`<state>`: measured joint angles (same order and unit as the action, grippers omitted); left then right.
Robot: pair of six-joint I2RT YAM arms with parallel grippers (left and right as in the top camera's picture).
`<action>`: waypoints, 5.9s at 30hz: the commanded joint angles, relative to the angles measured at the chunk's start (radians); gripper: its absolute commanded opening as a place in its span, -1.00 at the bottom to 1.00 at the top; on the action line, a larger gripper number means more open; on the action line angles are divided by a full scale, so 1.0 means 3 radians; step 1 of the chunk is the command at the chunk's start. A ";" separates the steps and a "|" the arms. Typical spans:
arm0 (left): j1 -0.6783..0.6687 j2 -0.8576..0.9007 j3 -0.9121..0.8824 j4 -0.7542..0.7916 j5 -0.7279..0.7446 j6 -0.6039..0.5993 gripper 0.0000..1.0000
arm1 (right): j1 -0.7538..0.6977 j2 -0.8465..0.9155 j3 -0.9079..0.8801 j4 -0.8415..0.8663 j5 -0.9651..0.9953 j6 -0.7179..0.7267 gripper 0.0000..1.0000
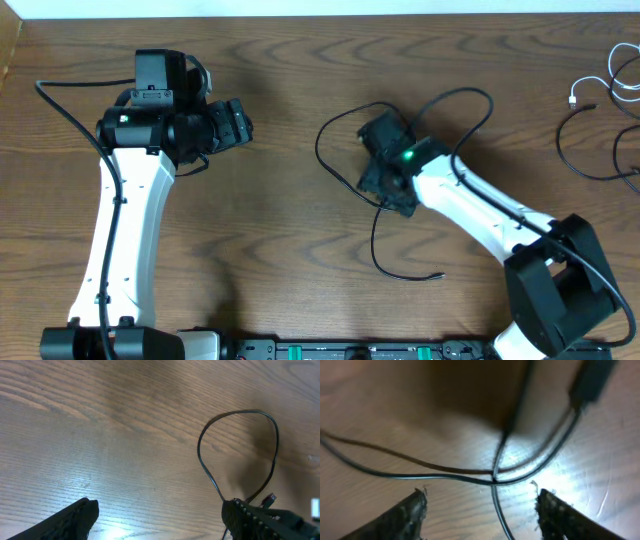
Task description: Untangle cables
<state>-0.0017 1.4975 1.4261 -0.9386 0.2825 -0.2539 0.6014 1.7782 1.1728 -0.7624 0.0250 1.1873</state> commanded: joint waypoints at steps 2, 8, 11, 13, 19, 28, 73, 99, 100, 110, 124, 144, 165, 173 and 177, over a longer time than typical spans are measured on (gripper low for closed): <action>0.0005 0.0020 -0.0045 -0.0011 -0.0022 0.0056 0.70 | 0.0079 0.0027 -0.0159 0.0097 0.0160 0.0551 0.28; 0.0004 0.0020 -0.0045 -0.0013 -0.0022 0.0056 0.69 | 0.0080 0.0027 -0.0275 0.0287 0.0174 0.0568 0.24; 0.0004 0.0020 -0.0045 -0.0013 -0.0022 0.0056 0.70 | 0.0080 0.0027 -0.0350 0.0427 0.0175 0.0568 0.21; 0.0004 0.0020 -0.0045 -0.0013 -0.0022 0.0055 0.69 | 0.0080 0.0027 -0.0416 0.0538 0.0177 0.0568 0.19; 0.0004 0.0020 -0.0045 -0.0013 -0.0022 0.0055 0.70 | 0.0080 0.0027 -0.0572 0.0736 0.0224 0.0669 0.19; 0.0004 0.0020 -0.0046 -0.0025 -0.0022 0.0055 0.70 | 0.0080 0.0028 -0.0694 0.0909 0.0193 0.0678 0.18; 0.0001 0.0020 -0.0046 -0.0079 -0.0022 0.0055 0.69 | -0.0661 0.0028 -0.0175 0.0421 -0.0042 -0.2060 -0.14; 0.0001 0.0020 -0.0046 -0.0038 -0.0020 0.0053 0.69 | -0.0381 0.0272 -0.0186 0.0512 0.0593 -0.2266 0.02; 0.0001 0.0020 -0.0046 -0.0039 -0.0020 0.0055 0.70 | -0.0360 0.0277 -0.0187 0.0482 0.0645 -0.2266 0.01; 0.0001 0.0020 -0.0046 -0.0052 -0.0022 0.0055 0.70 | -0.0435 0.0291 -0.0188 0.0244 0.0757 -0.2265 -0.07; 0.0001 0.0020 -0.0046 -0.0046 -0.0022 0.0055 0.70 | -0.0565 0.0291 -0.0188 0.0402 0.0045 -0.2467 -0.04; 0.0001 0.0020 -0.0046 -0.0065 -0.0022 0.0055 0.70 | -0.0558 0.0515 -0.0189 0.0413 -0.0081 -0.2542 -0.07; 0.0001 0.0020 -0.0046 -0.0088 -0.0020 0.0053 0.69 | -0.0918 0.0437 0.0384 -0.0160 -0.0294 -0.2892 -0.98; 0.0001 0.0020 -0.0046 -0.0097 -0.0022 0.0053 0.69 | -0.1534 0.0404 0.1860 -0.0879 -0.0546 -0.3374 -0.98; 0.0001 0.0020 -0.0046 -0.0095 -0.0022 0.0055 0.70 | -0.1925 0.0404 0.2529 -0.1119 -0.0542 -0.3465 -0.98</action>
<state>-0.0017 1.4975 1.4212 -0.9649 0.2829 -0.2543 0.0959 1.9213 1.8248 -1.0748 -0.1238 0.2035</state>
